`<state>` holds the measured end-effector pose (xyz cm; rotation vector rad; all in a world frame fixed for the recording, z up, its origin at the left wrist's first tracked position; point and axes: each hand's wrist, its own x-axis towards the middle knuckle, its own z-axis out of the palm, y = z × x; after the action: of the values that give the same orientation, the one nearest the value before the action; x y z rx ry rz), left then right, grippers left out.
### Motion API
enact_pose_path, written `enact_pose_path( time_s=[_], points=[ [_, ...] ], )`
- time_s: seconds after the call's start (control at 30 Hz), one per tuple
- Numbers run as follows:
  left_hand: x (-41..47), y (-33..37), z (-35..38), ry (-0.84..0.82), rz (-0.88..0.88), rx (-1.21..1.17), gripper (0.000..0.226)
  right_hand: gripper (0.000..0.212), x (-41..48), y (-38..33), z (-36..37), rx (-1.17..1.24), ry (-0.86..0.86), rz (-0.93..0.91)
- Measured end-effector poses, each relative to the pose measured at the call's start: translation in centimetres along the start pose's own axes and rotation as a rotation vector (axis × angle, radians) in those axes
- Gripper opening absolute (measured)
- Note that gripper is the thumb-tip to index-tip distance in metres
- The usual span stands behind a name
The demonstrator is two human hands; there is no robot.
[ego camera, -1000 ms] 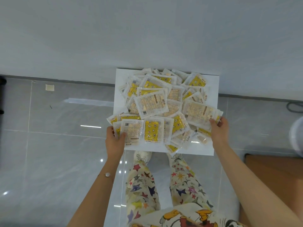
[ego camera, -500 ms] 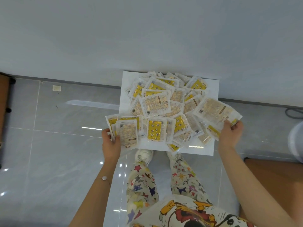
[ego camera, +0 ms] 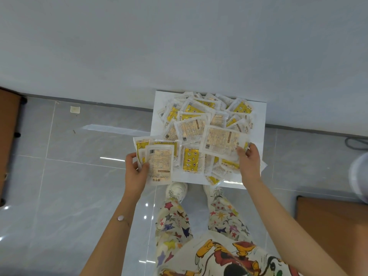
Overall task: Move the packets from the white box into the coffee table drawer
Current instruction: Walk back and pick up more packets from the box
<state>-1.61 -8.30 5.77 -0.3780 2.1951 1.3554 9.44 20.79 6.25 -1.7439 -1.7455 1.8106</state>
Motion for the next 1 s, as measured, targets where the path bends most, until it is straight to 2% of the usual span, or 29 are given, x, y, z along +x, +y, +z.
enact_pose_path(
  time_s=[0.23, 0.47, 0.73, 1.0],
  points=[
    [-2.4, 4.6, 0.9, -0.089, 0.015, -0.104, 0.029, 0.021, -2.1, -3.3, -1.6, 0.014, -0.058, 0.015],
    [-6.8, 9.8, 2.2, -0.054, 0.032, -0.223, 0.028, 0.023, -4.5, -8.8, -5.3, -0.093, -0.179, -0.057],
    [-12.8, 12.2, -0.7, 0.135, 0.000, -0.395, 0.029, 0.037, -9.2, -15.5, -4.9, -0.204, -0.409, -0.162],
    [-18.5, 10.5, -8.5, 0.349, -0.053, -0.583, 0.031, 0.038, -17.0, -18.6, 1.8, -0.281, -0.662, -0.222]
  ],
)
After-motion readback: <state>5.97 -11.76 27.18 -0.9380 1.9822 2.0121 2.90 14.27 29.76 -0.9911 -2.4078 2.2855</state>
